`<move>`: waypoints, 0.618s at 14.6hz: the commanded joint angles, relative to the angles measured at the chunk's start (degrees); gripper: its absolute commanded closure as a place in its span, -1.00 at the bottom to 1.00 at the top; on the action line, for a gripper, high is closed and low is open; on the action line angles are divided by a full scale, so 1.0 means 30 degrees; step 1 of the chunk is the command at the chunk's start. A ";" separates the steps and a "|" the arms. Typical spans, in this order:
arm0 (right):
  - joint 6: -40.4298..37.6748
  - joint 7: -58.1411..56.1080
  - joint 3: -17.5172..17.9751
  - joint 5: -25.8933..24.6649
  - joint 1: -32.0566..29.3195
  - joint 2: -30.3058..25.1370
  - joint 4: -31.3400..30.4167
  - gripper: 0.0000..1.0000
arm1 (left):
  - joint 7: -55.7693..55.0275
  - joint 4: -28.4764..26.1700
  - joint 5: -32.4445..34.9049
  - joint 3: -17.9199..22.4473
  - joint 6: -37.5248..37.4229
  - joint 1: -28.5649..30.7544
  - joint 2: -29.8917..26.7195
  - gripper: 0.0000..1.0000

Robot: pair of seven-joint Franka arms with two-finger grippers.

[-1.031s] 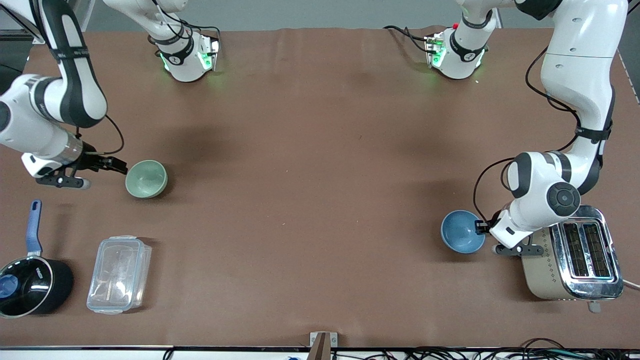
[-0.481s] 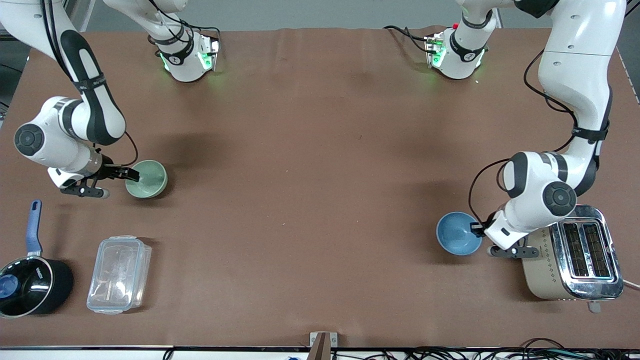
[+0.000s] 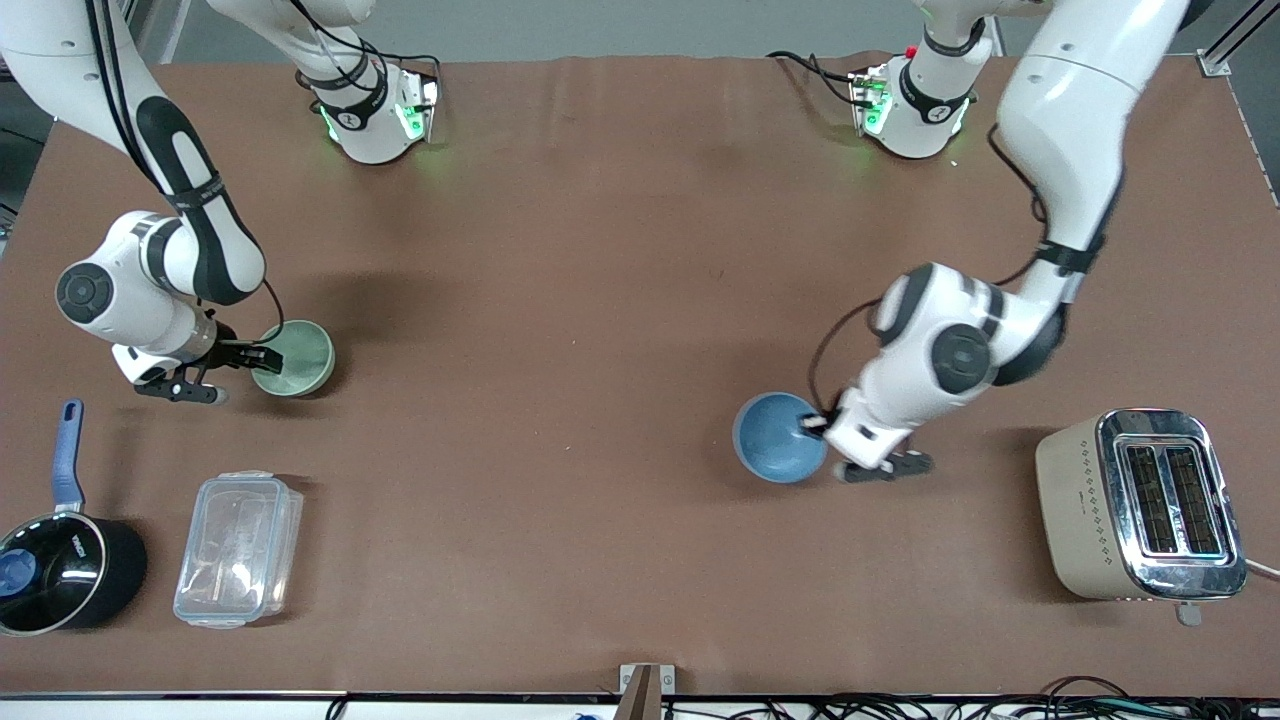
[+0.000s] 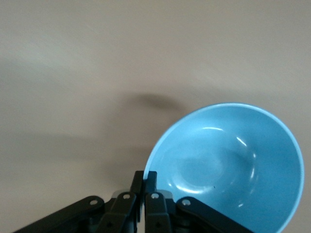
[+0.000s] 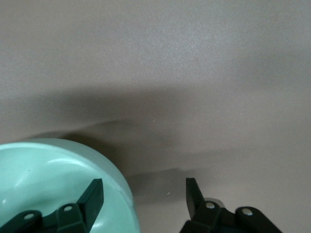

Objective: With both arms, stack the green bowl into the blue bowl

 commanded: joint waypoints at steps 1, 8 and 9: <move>-0.0026 -0.0124 0.0305 -0.0024 -0.0303 -0.0198 -0.0084 0.26 | -0.2770 -0.0051 0.0294 0.0189 -0.0076 -0.2745 0.0008 1.00; -0.0494 -0.0007 0.0335 0.0005 -0.0244 -0.0374 -0.0054 0.90 | -0.8484 0.0067 0.1168 0.0570 0.2384 -0.7060 0.1559 1.00; -0.0844 -0.0007 0.0364 0.0005 -0.0244 -0.0461 -0.0025 0.92 | -0.8984 0.0299 0.1579 0.0570 0.2589 -0.7324 0.1794 1.00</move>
